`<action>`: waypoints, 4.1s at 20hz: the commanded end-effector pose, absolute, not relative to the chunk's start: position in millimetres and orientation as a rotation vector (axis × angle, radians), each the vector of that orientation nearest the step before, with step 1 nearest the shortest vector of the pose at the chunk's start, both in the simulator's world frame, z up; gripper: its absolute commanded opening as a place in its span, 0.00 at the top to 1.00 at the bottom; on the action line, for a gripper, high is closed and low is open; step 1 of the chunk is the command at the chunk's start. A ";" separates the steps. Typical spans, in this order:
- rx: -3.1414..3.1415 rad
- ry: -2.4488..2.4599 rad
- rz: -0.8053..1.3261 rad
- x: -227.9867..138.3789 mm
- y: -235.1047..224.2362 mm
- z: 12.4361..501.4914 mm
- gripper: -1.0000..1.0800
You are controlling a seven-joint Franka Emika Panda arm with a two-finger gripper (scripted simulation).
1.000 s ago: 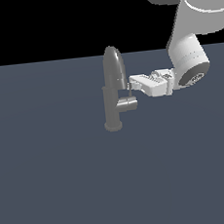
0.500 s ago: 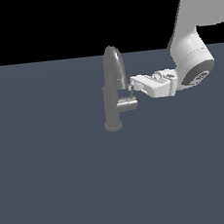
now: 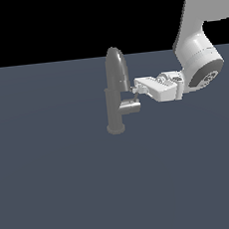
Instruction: Turn on the faucet by rotating a designated handle.
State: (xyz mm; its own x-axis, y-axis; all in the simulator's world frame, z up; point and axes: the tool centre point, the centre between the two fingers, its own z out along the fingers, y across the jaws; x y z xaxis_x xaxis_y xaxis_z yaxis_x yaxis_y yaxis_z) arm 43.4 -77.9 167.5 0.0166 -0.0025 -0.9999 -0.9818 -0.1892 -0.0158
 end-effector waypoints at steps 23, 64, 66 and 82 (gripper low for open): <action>-1.353 1.108 1.347 -9.4 -90.0 89.5 1.00; -1.365 1.092 1.325 47.2 -88.2 57.2 1.00; -1.364 1.093 1.327 49.7 -86.9 55.1 1.00; -1.356 1.102 1.339 65.6 -78.8 41.6 1.00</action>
State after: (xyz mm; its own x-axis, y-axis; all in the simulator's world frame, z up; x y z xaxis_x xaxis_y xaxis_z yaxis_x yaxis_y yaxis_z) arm 69.8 -90.1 57.2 0.0388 -0.0075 -0.9992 -0.9829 -0.1804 -0.0368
